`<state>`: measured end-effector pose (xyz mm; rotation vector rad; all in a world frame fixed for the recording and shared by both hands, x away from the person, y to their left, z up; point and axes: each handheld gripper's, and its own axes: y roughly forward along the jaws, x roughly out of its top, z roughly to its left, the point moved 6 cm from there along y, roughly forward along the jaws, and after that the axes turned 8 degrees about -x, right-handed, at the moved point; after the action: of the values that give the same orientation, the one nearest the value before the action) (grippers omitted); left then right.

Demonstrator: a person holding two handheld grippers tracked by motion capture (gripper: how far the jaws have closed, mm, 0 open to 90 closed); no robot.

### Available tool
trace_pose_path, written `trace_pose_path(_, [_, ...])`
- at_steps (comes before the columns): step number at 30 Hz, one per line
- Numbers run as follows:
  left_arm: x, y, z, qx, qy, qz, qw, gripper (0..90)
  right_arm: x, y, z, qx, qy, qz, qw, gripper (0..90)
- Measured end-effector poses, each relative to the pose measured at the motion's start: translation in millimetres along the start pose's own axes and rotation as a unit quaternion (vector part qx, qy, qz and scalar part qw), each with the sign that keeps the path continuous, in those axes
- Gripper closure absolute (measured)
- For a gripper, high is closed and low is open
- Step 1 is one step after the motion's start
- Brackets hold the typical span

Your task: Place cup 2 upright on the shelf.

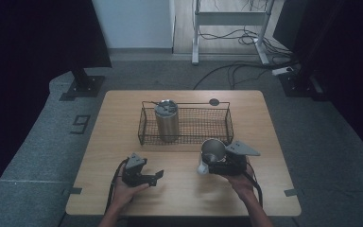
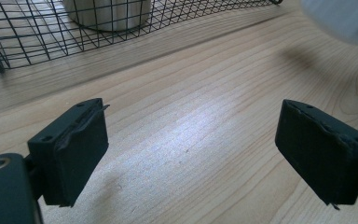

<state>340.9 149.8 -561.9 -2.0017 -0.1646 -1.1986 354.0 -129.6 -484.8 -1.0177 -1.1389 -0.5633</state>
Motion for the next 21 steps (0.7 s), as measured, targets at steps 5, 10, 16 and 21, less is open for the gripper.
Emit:
trace_pose_path(5, [0.0,-0.2,0.2,0.000,-0.001,0.000,1.0000,9.6,4.7,3.1,-0.1,0.000,-0.003,0.001,1.0000,5.7])
trace_pose_path(10, [-0.1,-0.7,1.2,0.003,-0.002,0.001,1.0000,9.7,7.7,5.4,0.2,0.000,-0.004,0.000,1.0000,5.7])
trace_pose_path(16, [-0.7,-0.1,1.3,0.005,-0.004,0.004,1.0000,9.8,14.9,6.4,0.3,0.001,-0.004,-0.002,1.0000,5.7])
trace_pose_path(21, [-1.0,-0.3,2.2,0.009,-0.007,0.007,0.9999,10.8,19.5,7.8,-0.5,0.001,-0.005,-0.005,1.0000,5.7])
